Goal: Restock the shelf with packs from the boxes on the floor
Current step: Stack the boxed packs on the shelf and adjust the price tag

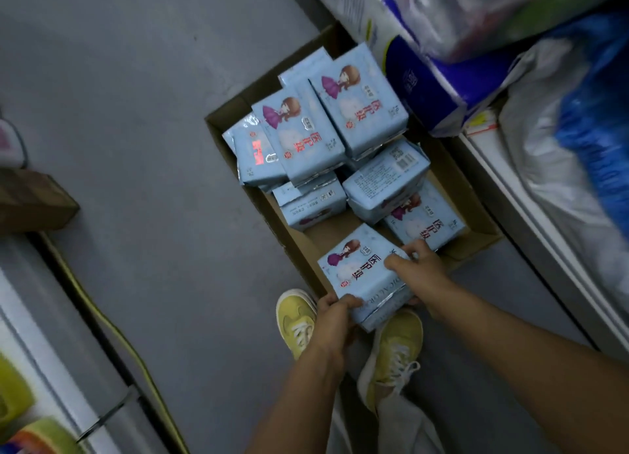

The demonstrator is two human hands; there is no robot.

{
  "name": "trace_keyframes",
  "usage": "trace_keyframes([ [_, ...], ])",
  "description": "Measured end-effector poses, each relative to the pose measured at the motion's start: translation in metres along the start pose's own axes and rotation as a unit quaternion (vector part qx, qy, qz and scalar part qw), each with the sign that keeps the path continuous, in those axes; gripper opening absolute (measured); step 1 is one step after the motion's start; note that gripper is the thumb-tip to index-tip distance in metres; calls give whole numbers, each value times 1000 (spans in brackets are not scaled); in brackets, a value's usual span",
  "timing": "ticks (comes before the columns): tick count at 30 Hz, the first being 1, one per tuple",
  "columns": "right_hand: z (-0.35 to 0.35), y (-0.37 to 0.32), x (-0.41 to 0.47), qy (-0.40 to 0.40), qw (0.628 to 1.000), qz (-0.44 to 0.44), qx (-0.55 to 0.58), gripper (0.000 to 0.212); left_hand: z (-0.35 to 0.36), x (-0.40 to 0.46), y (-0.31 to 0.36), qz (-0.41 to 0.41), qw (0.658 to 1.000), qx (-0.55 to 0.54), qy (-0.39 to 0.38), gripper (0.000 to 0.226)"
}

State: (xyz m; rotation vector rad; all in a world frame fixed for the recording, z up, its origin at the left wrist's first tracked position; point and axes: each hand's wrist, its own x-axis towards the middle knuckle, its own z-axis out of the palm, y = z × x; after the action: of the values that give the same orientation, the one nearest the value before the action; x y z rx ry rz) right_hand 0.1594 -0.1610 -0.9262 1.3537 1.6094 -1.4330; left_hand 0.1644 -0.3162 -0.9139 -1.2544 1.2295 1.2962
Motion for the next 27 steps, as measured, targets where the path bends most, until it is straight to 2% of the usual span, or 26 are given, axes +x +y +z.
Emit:
trace_keyframes([
  [3, -18, -22, -36, 2, 999, -43, 12, 23, -3, -46, 1, 10, 999, -43, -20, 32],
  [6, -44, -44, -68, -5, 996, -85, 30, 18, -5, -89, 13, 53, 997, -55, -13, 41],
  [10, -80, -76, -112, -67, 990, -106, 61, 17, -12, -136, 45, 85, 989, -120, 4, 47],
  [13, -102, -99, -142, -130, 982, -100, 91, 32, -15, -168, 64, 104, 988, -99, -63, 71],
  [16, -118, -115, -171, -157, 975, -106, 115, 53, -13, -208, 77, 131, 983, -74, -102, 84],
  [24, -132, -153, -257, -119, 967, -159, 162, 82, -22, -303, 109, 240, 960, -9, -146, 61],
  [27, -130, -169, -299, -111, 960, -186, 180, 67, -32, -345, 118, 277, 947, 4, -165, 50],
])
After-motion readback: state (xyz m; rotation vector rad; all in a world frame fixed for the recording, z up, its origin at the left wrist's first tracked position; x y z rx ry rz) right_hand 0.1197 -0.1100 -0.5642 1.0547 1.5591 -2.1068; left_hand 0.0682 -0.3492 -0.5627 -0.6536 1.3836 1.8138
